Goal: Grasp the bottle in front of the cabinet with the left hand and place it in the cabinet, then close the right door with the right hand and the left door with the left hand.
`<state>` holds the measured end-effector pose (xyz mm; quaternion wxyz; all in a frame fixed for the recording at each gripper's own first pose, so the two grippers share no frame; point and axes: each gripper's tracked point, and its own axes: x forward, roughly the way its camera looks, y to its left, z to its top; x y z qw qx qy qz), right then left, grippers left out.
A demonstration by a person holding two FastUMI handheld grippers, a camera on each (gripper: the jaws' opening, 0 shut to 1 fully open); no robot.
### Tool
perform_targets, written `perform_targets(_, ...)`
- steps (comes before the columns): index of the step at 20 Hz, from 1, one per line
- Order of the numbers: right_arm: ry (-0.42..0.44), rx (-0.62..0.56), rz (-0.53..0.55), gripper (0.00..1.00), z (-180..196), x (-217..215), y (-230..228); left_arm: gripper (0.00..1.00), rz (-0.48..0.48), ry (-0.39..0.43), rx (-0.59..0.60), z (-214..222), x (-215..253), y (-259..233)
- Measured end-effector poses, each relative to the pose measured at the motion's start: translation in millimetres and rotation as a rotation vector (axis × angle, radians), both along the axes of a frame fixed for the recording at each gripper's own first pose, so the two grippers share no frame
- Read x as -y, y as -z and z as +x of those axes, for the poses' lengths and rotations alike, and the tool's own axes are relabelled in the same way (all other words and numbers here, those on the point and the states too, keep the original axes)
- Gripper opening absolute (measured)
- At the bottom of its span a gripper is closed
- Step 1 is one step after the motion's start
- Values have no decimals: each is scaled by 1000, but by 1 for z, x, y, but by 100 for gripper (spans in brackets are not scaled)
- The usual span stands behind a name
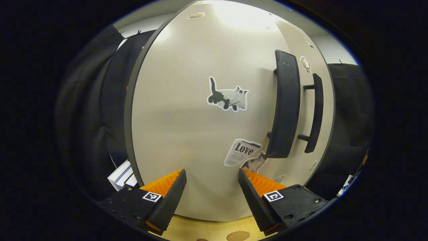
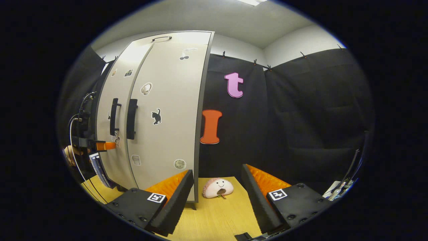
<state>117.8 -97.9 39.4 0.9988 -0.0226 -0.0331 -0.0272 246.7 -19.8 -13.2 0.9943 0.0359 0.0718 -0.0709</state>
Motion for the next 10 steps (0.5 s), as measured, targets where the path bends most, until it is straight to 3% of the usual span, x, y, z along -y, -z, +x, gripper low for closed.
perform_targets(10, -43, 4, 11, 95, -11, -9, -24, 96, -61, 11, 81, -60, -19, -80)
